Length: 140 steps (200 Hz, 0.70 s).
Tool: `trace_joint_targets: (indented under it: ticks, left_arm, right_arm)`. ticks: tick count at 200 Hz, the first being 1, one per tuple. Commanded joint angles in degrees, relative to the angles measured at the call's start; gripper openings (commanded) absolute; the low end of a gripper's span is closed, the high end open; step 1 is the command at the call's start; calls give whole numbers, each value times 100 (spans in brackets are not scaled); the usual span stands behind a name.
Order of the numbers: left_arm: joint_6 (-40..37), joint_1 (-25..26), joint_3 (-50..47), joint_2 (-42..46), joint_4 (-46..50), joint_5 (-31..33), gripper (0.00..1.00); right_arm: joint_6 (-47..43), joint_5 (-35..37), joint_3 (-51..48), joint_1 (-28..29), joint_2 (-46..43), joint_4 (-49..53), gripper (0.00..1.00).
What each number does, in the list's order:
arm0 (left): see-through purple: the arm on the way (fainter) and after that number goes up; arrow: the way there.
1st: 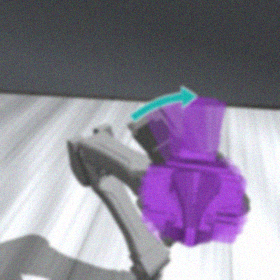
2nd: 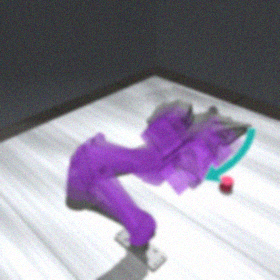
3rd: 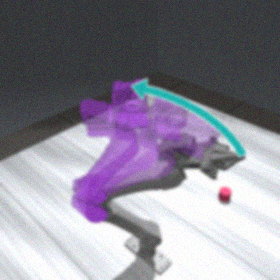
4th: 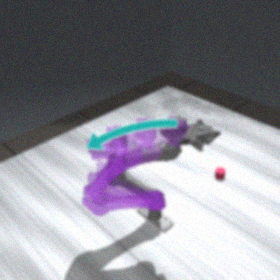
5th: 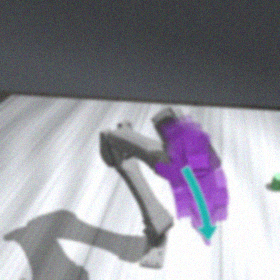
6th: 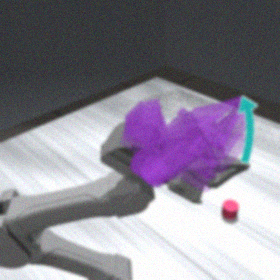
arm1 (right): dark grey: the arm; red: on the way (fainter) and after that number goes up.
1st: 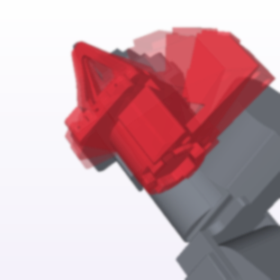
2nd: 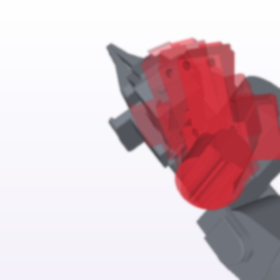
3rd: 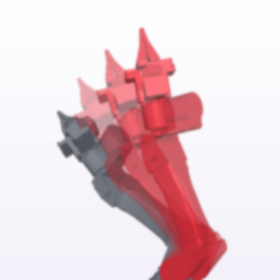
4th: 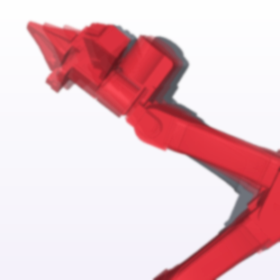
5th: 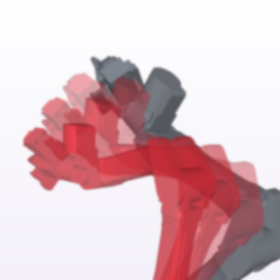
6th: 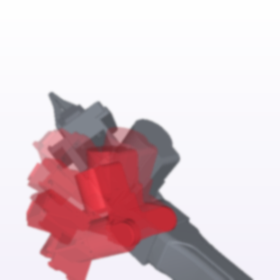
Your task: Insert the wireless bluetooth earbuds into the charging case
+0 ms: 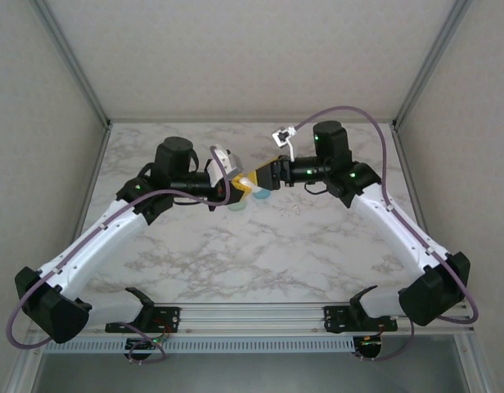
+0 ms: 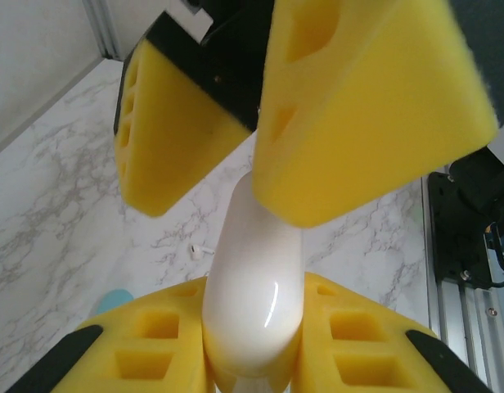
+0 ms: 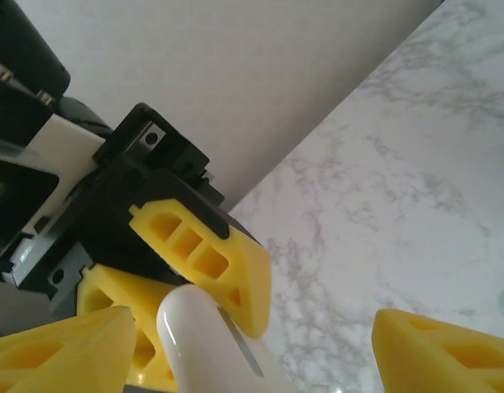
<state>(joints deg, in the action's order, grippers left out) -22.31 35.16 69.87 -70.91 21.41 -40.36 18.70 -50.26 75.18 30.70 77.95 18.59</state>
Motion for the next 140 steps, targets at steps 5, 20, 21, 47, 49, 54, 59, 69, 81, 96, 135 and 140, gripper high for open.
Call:
trace_joint_targets:
  ticks: [5,20,21,47,49,54,59,69,81,96,135,140]
  left_arm:
    - [0,29,349,-42,-28,-60,8]
    - [-119,26,446,-89,191,-189,8]
    - [-127,26,452,-93,203,-195,8]
    - [-269,26,581,-160,506,-402,8]
    - [-277,26,587,-166,529,-409,8]
    - [-311,26,610,-173,571,-430,8]
    - [-339,26,624,-177,596,-461,8]
    - [-355,26,638,-181,613,-474,8]
    - [-362,26,651,-193,621,-494,8]
    - [-363,26,651,-208,609,-517,8]
    - [-380,29,680,-230,620,-571,8]
    - [-380,34,676,-230,621,-570,8]
  right_arm:
    - [-657,-41,-105,50,-254,401,80]
    - [-1459,261,-413,50,-618,215,76]
    - [-1533,262,-428,50,-638,207,76]
    - [-3295,389,-724,56,-1025,122,66]
    - [-3448,364,-728,56,-1040,146,66]
    - [-3839,301,-697,69,-1046,262,65]
    - [-4188,289,-654,83,-1054,397,64]
    - [-4488,472,-591,116,-1034,455,64]
    - [-4772,585,-433,142,-956,561,62]
    - [-4977,686,-237,186,-793,653,59]
    - [-5271,710,36,256,-504,640,49]
    - [-5265,667,28,255,-499,598,45]
